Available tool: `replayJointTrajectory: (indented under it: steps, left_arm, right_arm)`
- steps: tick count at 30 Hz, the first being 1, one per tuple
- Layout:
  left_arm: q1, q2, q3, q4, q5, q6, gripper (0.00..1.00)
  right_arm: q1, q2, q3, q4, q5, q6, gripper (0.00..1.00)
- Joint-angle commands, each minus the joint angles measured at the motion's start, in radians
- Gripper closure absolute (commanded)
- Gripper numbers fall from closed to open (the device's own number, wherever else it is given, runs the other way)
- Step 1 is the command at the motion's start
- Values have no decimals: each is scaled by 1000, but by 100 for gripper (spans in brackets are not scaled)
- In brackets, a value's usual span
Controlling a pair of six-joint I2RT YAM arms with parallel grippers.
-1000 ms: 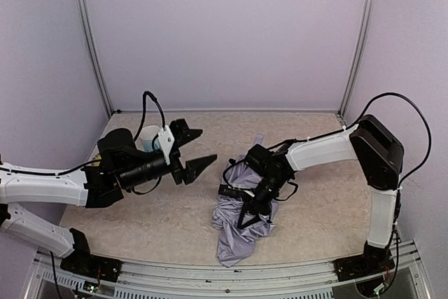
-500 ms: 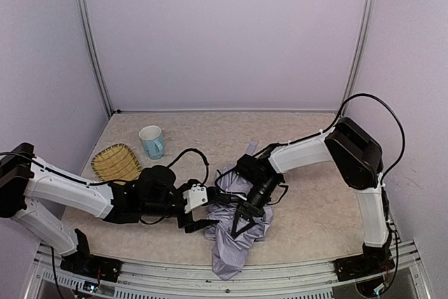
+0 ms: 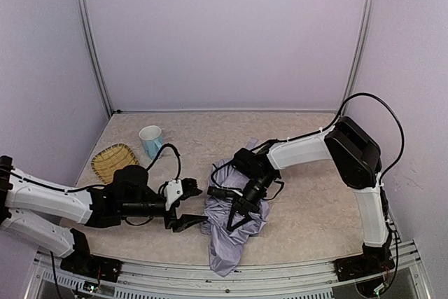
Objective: Put away the umbrella
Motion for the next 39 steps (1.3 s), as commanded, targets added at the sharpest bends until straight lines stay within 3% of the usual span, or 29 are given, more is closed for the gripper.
replayJointTrajectory:
  steps: [1, 4, 7, 16, 22, 25, 30, 33, 36, 39]
  left_arm:
    - [-13, -150, -94, 156, 158, -26, 25]
    - [-11, -57, -28, 24, 174, 19, 32]
    - [-9, 63, 33, -65, 139, 52, 32]
    - [79, 252, 161, -45, 52, 152, 25]
    - [130, 293, 180, -44, 110, 144, 27]
    - [148, 312, 205, -88, 110, 134, 37]
    - [162, 341, 257, -192, 155, 96, 65]
    - [167, 343, 255, -242, 191, 81, 80]
    - [171, 345, 246, -260, 232, 56, 98]
    - [184, 344, 232, -260, 279, 14, 100]
  right_arm:
    - [-18, -5, 4, 81, 51, -33, 69]
    - [-18, 12, 33, 65, 48, -37, 69]
    - [-18, 17, 39, 70, 47, -35, 69]
    - [-18, 32, 53, 86, 24, -37, 69]
    - [-18, 9, 36, 113, -14, -53, 67]
    - [-18, -7, 42, 111, -11, -50, 59]
    - [-18, -79, 29, 143, 17, 2, 24]
    - [-19, -150, -17, 187, 42, 34, 8]
    - [-20, -207, -60, 210, 101, 67, 0]
    - [-32, -279, -113, 256, 166, 100, 0]
